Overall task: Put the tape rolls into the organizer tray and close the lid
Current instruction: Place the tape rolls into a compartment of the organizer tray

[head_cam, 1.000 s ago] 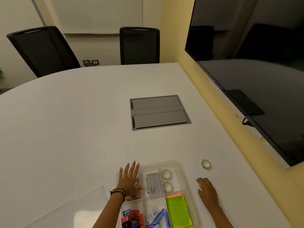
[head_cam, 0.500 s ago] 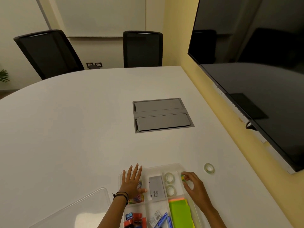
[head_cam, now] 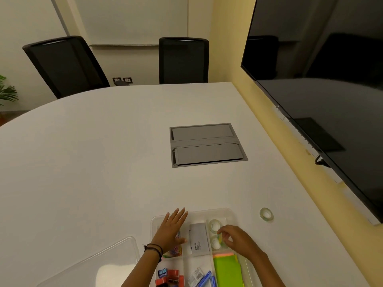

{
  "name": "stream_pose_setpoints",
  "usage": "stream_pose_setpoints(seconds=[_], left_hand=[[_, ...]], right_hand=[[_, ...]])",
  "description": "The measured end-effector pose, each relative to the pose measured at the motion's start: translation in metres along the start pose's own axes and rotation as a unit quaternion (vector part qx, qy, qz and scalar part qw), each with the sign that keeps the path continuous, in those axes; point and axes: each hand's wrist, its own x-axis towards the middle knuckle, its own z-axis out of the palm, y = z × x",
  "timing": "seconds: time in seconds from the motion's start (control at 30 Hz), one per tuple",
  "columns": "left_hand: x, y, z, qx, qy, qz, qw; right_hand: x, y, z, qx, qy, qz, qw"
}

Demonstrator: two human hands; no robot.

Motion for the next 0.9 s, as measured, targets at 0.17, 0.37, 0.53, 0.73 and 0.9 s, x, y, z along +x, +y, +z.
stream_pose_setpoints(seconds=[0.17,0.37,0.53,0.73,0.9], left_hand=[[0.003,-0.002,0.001,-0.021,0.013,0.013,1.0],[0.002,-0.004,0.006,-0.049,0.026,0.01,0.998],[0.004,-0.007,0.01,-0.056,0.045,0.013,0.997],[0.005,-0.005,0.007,-0.052,0.021,0.011,0.998],[0.005,-0.006,0.008,-0.057,0.022,0.009,0.998]], right_hand=[[0.01,0.009,-0.029,0.108,0.115,0.036,0.987],[0.017,0.061,-0.057,0.007,0.23,0.143,0.963],[0.02,0.086,-0.062,-0.071,0.095,0.28,0.953],[0.018,0.083,-0.041,-0.075,0.142,0.282,0.946],[0.011,0.072,-0.019,-0.106,0.19,0.255,0.942]])
